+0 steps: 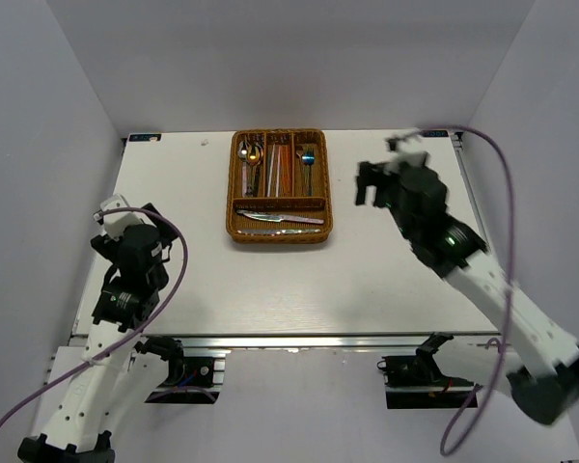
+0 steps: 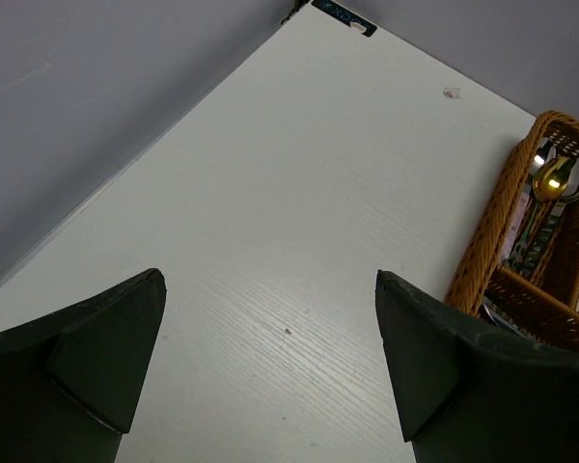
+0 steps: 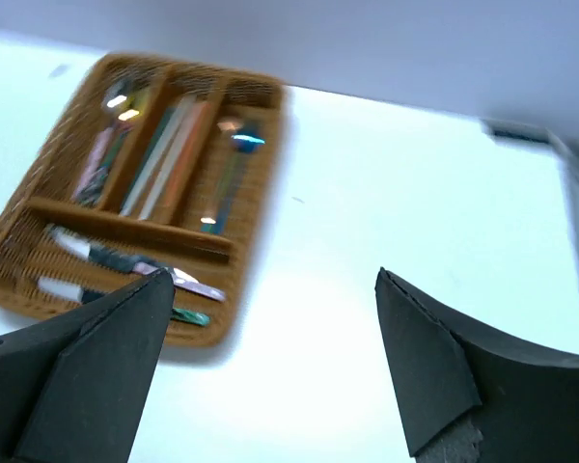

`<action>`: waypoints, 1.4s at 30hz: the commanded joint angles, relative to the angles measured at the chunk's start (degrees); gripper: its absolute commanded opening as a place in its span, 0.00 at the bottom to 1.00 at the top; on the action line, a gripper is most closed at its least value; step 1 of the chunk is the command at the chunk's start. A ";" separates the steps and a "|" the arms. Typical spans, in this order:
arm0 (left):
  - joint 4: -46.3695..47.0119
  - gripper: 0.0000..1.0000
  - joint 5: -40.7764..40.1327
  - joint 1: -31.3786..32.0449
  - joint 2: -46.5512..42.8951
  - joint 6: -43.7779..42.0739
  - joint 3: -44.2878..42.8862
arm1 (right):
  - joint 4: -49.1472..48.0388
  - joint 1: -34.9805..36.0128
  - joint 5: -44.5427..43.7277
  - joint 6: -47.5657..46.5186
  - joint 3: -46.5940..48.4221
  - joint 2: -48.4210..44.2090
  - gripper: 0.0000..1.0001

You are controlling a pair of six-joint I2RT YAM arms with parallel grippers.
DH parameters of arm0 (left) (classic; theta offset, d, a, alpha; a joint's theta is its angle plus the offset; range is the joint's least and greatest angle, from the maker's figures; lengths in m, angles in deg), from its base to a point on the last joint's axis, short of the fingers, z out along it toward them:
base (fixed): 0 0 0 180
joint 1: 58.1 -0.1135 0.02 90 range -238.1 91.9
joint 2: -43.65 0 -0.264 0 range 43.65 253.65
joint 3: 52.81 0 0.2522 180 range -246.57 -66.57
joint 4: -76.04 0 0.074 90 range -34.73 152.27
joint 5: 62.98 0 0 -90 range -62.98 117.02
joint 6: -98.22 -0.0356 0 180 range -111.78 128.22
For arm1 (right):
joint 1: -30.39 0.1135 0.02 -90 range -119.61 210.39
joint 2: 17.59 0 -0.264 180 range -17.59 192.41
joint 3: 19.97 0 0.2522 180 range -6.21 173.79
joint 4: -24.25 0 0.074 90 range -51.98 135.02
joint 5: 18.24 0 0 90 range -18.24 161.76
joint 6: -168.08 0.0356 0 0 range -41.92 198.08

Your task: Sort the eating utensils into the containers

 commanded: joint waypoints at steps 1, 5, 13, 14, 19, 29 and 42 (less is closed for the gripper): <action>-1.09 0.98 -0.16 0.23 -0.85 -0.17 -3.62 | 7.17 -0.06 -18.90 15.72 -11.84 -11.44 0.89; -1.44 0.98 0.45 0.31 -1.99 -2.10 -3.36 | 11.38 -0.14 -19.37 17.31 -17.78 -26.91 0.89; -0.12 0.98 3.35 0.23 -7.87 -2.90 2.35 | 19.74 -0.14 -17.09 18.19 -21.03 -32.30 0.89; -0.12 0.98 3.70 0.23 -8.32 -2.90 3.14 | 19.39 -0.14 -16.73 18.28 -21.82 -32.65 0.89; -0.82 0.98 2.30 0.31 -10.61 -1.67 3.06 | 17.81 -0.14 -15.06 19.33 -24.38 -33.01 0.89; -0.47 0.98 2.04 0.40 -10.35 -1.14 3.32 | 17.99 -0.14 -14.45 19.95 -23.76 -33.53 0.89; -0.12 0.98 3.35 0.40 -8.94 -1.05 3.41 | 15.43 -0.14 -12.25 19.86 -24.90 -32.22 0.89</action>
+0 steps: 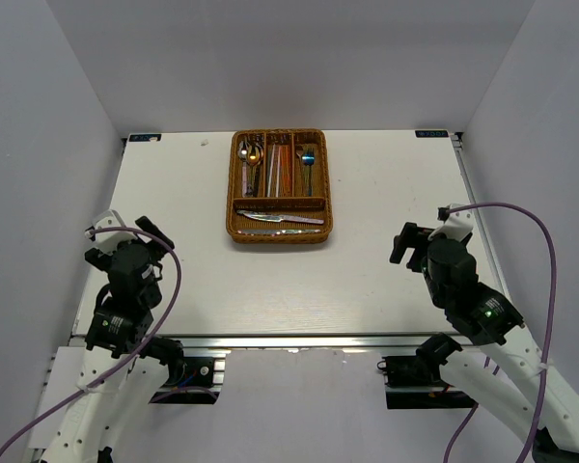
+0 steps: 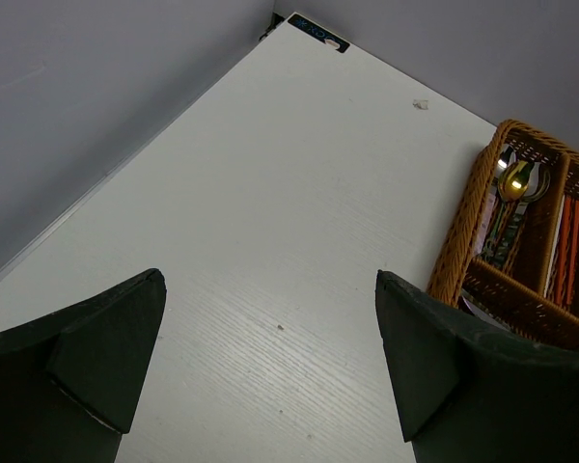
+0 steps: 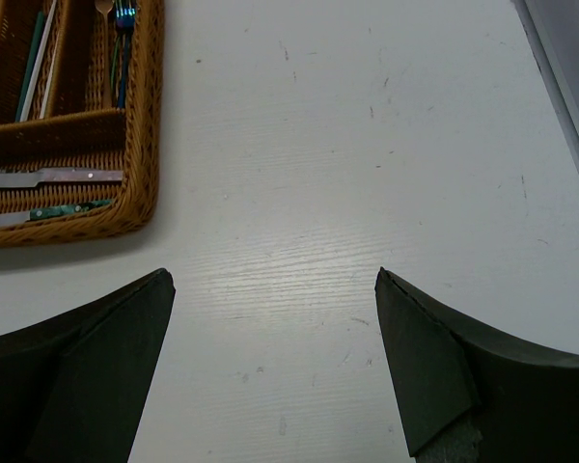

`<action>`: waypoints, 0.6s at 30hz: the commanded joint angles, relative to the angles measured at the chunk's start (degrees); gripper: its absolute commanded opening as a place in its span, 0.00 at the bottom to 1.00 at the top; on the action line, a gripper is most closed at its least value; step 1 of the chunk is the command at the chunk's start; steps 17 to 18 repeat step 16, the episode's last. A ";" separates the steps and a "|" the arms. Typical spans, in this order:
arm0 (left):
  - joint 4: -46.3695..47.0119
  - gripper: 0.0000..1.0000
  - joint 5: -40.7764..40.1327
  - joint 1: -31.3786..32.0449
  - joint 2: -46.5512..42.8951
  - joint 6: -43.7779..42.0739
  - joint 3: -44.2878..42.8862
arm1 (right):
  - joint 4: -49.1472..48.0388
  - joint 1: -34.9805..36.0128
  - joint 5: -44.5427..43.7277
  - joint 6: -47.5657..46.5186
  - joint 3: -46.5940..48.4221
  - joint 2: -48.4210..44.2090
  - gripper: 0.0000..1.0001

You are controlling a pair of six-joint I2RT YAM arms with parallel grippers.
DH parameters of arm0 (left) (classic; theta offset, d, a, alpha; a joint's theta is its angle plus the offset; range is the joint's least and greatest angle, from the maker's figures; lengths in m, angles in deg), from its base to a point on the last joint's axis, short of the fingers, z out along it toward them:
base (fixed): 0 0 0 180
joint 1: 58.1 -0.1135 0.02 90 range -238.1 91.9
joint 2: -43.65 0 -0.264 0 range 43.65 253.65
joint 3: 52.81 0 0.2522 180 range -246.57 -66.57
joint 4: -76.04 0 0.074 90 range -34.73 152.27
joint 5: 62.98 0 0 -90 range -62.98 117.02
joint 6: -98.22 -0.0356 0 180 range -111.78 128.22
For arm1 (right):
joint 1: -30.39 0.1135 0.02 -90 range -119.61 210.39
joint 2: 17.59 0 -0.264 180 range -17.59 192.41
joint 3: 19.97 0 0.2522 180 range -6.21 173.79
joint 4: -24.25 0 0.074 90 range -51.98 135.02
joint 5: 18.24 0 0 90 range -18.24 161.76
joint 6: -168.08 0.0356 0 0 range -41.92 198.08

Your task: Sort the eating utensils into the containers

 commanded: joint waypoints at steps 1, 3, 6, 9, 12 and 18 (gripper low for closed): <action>0.69 0.98 0.91 0.18 0.41 0.19 0.35 | -3.21 0.03 0.49 0.74 -0.12 0.16 0.89; 0.78 0.98 0.99 0.18 0.42 0.19 0.35 | -3.12 0.12 0.93 0.74 -0.03 0.07 0.89; 0.78 0.98 0.82 0.18 0.42 0.19 0.44 | -3.47 0.12 1.20 0.91 -0.12 0.07 0.89; 0.69 0.98 0.73 0.18 0.42 0.19 0.44 | -4.35 0.03 1.37 0.83 -0.56 0.15 0.89; 0.78 0.98 0.64 0.18 0.33 0.19 0.52 | -5.05 0.12 1.72 0.74 -0.73 1.29 0.89; 0.95 0.98 0.91 0.18 0.24 -0.07 0.61 | -5.06 0.03 2.25 1.09 -0.12 2.88 0.89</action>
